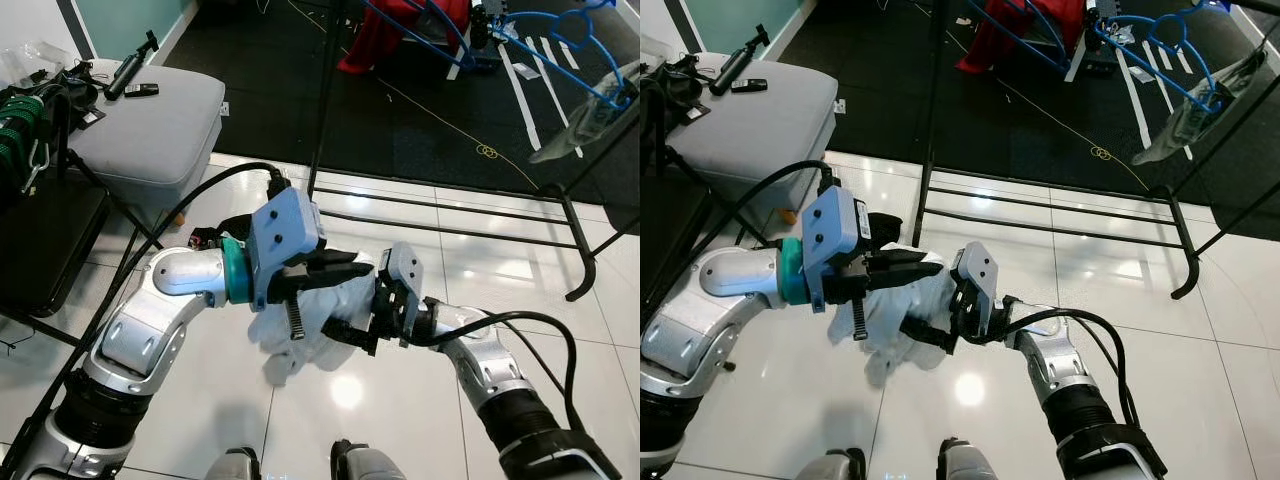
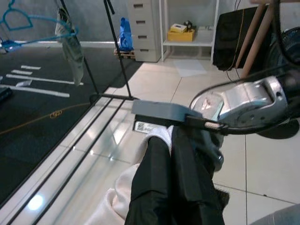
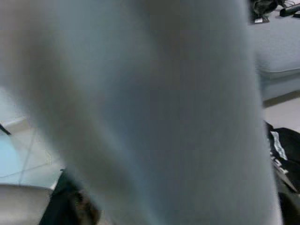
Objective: Hang hanger
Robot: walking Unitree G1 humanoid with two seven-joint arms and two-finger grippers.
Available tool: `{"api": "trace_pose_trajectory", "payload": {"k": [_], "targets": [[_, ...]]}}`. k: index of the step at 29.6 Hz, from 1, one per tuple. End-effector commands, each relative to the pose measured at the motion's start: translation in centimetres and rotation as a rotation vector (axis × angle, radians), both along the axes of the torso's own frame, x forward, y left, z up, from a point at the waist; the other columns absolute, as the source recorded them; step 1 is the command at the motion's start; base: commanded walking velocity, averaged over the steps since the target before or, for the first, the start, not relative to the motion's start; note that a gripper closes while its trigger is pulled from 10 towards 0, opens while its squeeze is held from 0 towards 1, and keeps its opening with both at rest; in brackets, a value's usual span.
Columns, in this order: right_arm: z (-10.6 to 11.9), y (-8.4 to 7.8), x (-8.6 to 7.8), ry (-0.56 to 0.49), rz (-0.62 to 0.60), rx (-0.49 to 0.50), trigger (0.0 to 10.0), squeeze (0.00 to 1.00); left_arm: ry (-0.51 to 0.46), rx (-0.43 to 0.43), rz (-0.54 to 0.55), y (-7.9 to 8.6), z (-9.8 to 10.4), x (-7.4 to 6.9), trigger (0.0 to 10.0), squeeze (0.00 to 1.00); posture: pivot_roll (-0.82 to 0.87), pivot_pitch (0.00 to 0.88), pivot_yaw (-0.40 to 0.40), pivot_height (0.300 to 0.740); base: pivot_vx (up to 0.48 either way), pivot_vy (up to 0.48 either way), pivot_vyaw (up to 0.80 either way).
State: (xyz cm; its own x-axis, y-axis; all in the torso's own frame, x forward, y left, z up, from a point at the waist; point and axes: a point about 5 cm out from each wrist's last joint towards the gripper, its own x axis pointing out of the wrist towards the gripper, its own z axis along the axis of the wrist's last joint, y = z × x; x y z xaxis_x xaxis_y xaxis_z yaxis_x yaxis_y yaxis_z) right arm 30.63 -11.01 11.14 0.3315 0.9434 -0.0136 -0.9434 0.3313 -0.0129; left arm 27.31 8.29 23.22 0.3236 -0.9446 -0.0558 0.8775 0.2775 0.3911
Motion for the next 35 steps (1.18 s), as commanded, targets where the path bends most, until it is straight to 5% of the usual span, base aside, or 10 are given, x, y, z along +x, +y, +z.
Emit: {"api": "trace_pose_trajectory", "payload": {"k": [1,17,35], "targets": [[0.4,0.0,0.1,0.005,0.002,0.033,0.0,0.00,-0.024,-0.009,-0.041,-0.6,0.5,-0.5,10.0,0.00,0.00,0.076,-0.017,0.740,0.000,0.000,0.00],[1.1,-0.5,0.5,-0.004,-0.026,0.071,0.0,0.00,-0.029,0.017,0.001,-0.1,0.1,-0.1,10.0,0.00,0.00,0.078,-0.018,0.740,0.000,0.000,0.00],[2.2,-1.8,0.6,-0.033,-0.111,0.114,0.0,0.00,-0.047,0.049,0.189,2.1,-0.5,1.9,10.0,0.00,-0.01,0.097,-0.017,0.740,0.000,0.000,0.00]]}}
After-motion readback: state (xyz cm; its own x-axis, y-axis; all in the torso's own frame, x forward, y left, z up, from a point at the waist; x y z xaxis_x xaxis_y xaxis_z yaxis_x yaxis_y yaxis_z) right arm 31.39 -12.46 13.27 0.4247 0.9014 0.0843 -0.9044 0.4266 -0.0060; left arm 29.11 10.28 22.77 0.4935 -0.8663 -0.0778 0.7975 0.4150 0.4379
